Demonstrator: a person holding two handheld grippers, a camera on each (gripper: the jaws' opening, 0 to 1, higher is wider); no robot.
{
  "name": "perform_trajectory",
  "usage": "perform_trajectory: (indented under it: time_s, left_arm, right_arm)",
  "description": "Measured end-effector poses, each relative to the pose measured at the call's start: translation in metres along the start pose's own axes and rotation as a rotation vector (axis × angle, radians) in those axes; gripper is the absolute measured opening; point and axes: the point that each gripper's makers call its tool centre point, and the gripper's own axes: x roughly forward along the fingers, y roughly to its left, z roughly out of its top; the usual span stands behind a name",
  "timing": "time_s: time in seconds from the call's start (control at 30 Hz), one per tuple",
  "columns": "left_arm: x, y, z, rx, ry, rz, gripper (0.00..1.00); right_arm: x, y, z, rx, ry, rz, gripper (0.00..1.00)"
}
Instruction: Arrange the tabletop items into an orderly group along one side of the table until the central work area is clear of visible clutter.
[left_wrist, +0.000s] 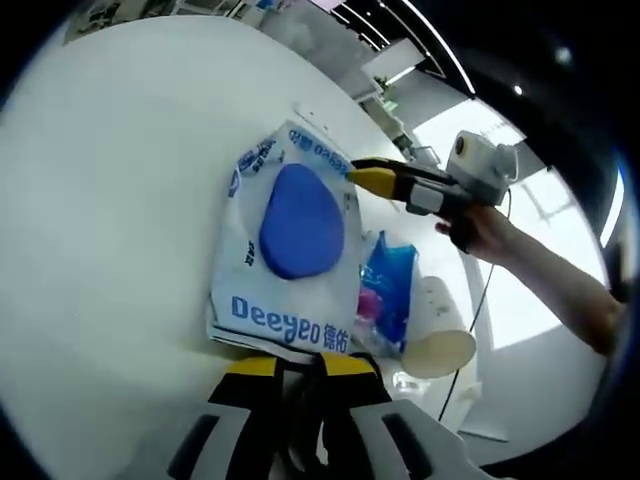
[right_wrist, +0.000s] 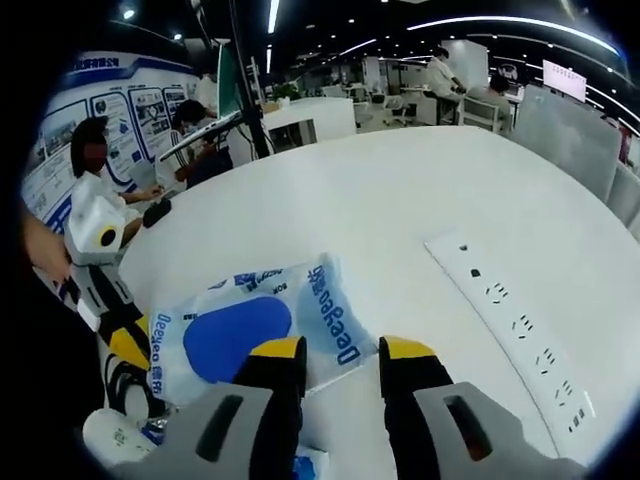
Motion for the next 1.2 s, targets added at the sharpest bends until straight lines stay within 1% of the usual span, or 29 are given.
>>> perform_trajectory:
  time_s: [0.07,0.1,0.2,0.27,0.33,0.37,0.4,0.43,0.5,0.7,0.77,0.87,0.9,1.03,1.1,1.2]
  left_arm:
    - [0.0,0.0,0.0,-0.008,0.004,-0.004,0.11]
    - [0.0,0.0,0.0,-0.015,0.006,-0.005,0.1]
    - [0.0,0.0,-0.001,-0.023,0.009,-0.007,0.09]
    - [0.001,0.0,-0.001,-0.021,0.011,-0.008,0.09]
    - [0.001,0.0,-0.001,-0.015,0.014,-0.008,0.08]
    - [0.0,-0.001,-0.001,-0.007,0.008,-0.011,0.06]
    - [0.0,-0.002,0.0,-0.004,0.008,-0.015,0.03]
    - [0.0,-0.004,0.0,-0.008,0.009,-0.023,0.02]
    - [0.0,-0.004,0.0,-0.008,0.01,-0.021,0.01]
    - [-0.004,-0.005,0.003,-0.01,0.004,-0.03,0.0]
    - [-0.006,-0.006,0.006,-0.015,-0.002,-0.032,0.0]
    - [-0.01,-0.008,0.013,-0.01,-0.023,-0.035,0.0]
    - [-0.013,-0.009,0.015,-0.009,-0.025,-0.041,0.0]
    - [-0.018,-0.01,0.022,-0.004,-0.044,-0.043,0.0]
    - [-0.02,-0.012,0.027,-0.003,-0.055,-0.048,0.0]
    - [-0.024,-0.014,0.033,0.01,-0.073,-0.048,0.0]
  right_arm:
    - [0.002,-0.002,-0.003,0.008,0.001,-0.006,0.23]
    - [0.002,-0.004,-0.005,0.008,0.004,-0.016,0.2]
    - [0.004,-0.007,-0.013,-0.022,0.039,-0.037,0.16]
    - [0.004,-0.006,-0.013,-0.039,0.039,-0.042,0.14]
    - [0.005,-0.012,-0.015,-0.056,0.036,-0.06,0.02]
    - [0.003,-0.01,-0.016,-0.039,0.038,-0.05,0.0]
    - [0.003,-0.01,-0.015,-0.017,0.029,-0.058,0.0]
    - [0.003,-0.009,-0.015,-0.022,0.026,-0.053,0.0]
    - [0.003,-0.008,-0.015,-0.009,0.021,-0.056,0.0]
    - [-0.001,-0.008,-0.014,-0.007,0.024,-0.064,0.0]
    - [-0.003,-0.009,-0.014,0.004,0.022,-0.07,0.0]
    - [-0.01,-0.012,-0.012,0.049,0.0,-0.088,0.0]
    - [-0.015,-0.012,-0.01,0.06,-0.008,-0.093,0.0]
    - [-0.022,-0.014,-0.011,0.068,-0.014,-0.108,0.0]
    - [-0.028,-0.016,-0.009,0.092,-0.029,-0.125,0.0]
    - [-0.034,-0.021,-0.007,0.103,-0.045,-0.14,0.0]
